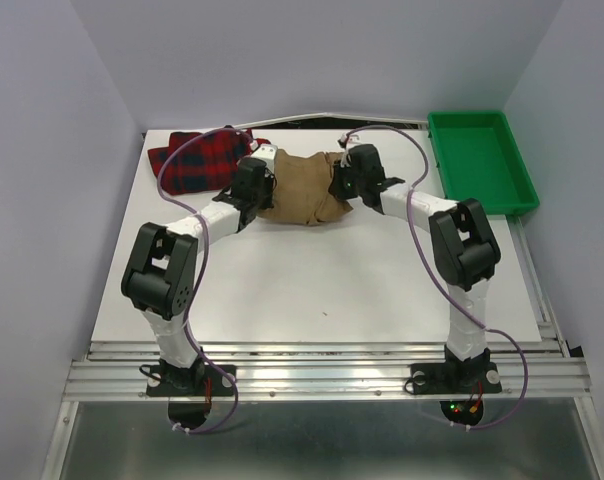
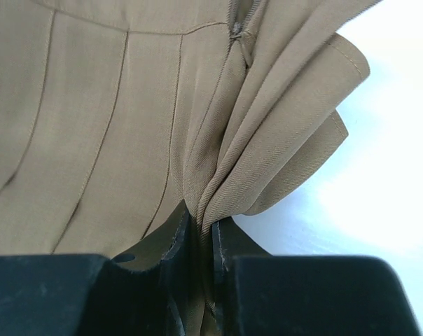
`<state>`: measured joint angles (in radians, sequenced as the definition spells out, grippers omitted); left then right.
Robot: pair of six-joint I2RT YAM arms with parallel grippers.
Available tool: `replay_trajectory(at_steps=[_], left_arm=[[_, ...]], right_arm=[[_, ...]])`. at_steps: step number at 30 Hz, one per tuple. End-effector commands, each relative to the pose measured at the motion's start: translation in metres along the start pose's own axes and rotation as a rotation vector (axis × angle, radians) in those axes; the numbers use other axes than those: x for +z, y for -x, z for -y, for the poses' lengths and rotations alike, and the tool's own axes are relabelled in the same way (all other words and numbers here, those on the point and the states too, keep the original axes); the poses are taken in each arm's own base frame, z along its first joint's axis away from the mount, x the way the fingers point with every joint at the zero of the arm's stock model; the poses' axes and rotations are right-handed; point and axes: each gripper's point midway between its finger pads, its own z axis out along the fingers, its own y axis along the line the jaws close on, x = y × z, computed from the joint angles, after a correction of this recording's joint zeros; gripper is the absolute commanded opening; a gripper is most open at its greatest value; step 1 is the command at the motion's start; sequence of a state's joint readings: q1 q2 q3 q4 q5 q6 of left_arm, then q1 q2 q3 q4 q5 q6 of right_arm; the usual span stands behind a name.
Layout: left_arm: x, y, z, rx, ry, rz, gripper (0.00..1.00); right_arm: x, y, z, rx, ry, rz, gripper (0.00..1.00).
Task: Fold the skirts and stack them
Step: Neatly place the folded skirt to the corner
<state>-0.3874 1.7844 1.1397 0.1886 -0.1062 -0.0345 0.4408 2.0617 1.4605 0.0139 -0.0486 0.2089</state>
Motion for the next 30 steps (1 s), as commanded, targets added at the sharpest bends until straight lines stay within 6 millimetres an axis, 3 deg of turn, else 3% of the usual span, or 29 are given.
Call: replay_trajectory(at_steps=[1,8,16,23,30], left_arm=[[-0.030,0.093,-0.011,0.033,0.051,0.254,0.00],[-0.036,0.114,-0.010,0.073,0.049,0.312,0.00],[-0.052,0.155,-0.032,0.080,0.136,0.423,0.00],[-0.068,0.185,-0.069,0.059,0.230,0.505,0.00],[-0.081,0.197,-0.123,0.024,0.333,0.546,0.00]], right_arm=[[-0.029,0.105,-0.018,-0.056,0.016,0.269,0.01],[-0.027,0.137,-0.026,-0.092,0.030,0.314,0.01],[-0.032,0.177,-0.047,-0.138,0.065,0.434,0.01],[-0.017,0.210,-0.066,-0.140,0.098,0.561,0.01],[0.006,0.240,-0.105,-0.148,0.175,0.686,0.01]])
